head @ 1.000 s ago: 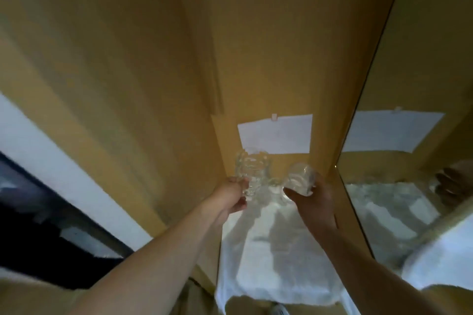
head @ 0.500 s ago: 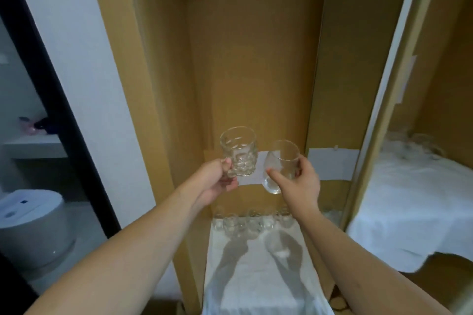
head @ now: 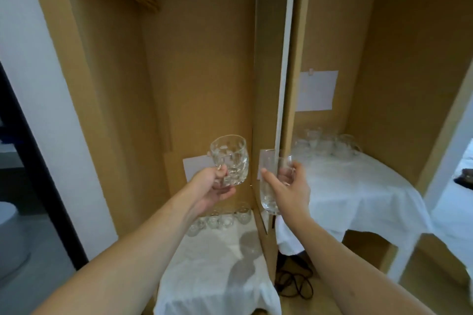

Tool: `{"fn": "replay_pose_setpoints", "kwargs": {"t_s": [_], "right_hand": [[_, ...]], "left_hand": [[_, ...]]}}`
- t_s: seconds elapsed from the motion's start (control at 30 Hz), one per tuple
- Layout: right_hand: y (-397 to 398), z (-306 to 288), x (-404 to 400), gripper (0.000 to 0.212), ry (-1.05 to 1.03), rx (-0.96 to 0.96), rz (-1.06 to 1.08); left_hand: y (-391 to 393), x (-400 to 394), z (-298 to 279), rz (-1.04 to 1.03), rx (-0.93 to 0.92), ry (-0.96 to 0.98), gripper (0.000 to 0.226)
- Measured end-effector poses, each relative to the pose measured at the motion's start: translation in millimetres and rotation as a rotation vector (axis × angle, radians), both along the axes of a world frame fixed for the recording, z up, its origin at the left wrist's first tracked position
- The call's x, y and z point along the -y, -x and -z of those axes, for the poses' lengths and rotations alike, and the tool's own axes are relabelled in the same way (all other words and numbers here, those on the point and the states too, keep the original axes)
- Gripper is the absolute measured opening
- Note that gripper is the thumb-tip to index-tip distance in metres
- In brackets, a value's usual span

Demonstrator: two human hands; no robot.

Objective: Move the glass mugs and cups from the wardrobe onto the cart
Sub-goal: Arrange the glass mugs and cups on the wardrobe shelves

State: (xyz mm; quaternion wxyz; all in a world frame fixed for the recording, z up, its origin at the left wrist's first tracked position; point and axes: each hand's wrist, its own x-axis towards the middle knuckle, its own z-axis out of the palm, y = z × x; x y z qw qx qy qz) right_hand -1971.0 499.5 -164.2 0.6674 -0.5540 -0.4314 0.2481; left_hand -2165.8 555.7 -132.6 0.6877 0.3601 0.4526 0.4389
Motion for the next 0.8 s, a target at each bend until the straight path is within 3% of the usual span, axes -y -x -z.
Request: {"fn": "replay_pose_setpoints", "kwargs": {"t_s": [0.3, 0.4, 0.53, 0.8], "right_hand": [[-146.4, -0.1, 89.9, 0.071, 0.027, 0.05, 0.086], [-184.4, -4.2, 100.7, 0.079, 0.02, 0.033, 0.119], [-221.5, -3.7, 101.2, 0.088, 0.022, 0.012, 0.148], [-278.4, 0.1, 67.3, 0.072, 0.073, 0.027, 0.203]], "left_hand": [[-154.0, 81.6, 3.6, 0.048, 0.046, 0.124, 0.014], [-193.4, 94.6, -1.4, 0.078, 0.035, 0.127, 0.016], [-232.4, 84.8, -5.0, 0.098, 0.004, 0.131, 0.02], [-301.7, 18.7, 2.0, 0.161, -0.02, 0.14, 0.018]]}}
